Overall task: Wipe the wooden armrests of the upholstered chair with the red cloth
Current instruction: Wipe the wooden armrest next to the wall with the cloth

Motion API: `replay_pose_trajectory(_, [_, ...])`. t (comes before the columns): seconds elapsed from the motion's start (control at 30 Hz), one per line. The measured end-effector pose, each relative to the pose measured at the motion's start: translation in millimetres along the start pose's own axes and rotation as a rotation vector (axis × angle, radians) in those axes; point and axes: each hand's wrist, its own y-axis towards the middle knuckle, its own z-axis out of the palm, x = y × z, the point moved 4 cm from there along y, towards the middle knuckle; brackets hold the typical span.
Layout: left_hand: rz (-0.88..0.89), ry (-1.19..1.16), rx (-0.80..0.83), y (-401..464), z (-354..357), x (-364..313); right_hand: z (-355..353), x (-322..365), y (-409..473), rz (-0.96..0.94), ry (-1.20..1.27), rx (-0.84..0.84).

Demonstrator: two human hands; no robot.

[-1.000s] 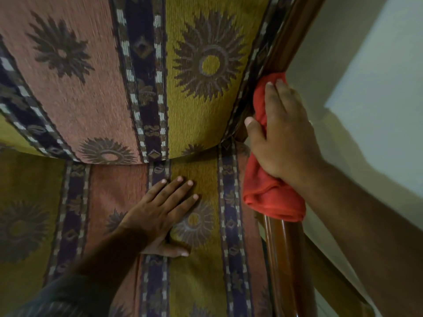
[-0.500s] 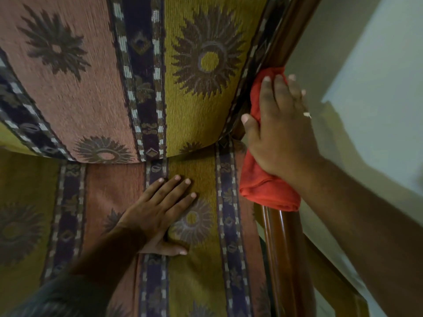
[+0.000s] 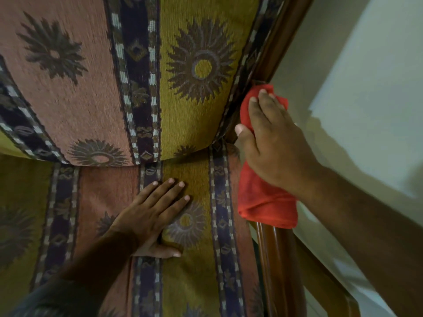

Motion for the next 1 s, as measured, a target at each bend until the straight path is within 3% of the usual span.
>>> replay_pose_trajectory(0.17, [0.009, 0.022, -0.005, 0, 5, 2, 4, 4, 29, 0.011, -0.074, -0.041])
replay_pose_trajectory(0.7, [-0.018, 0.124, 0.006, 2, -2, 1, 8, -4, 1, -0.021, -0.011, -0.009])
replay_pose_trajectory(1.0, [-0.015, 0.148, -0.034, -3, -9, -2, 15, 10, -72, 0.014, 0.052, 0.016])
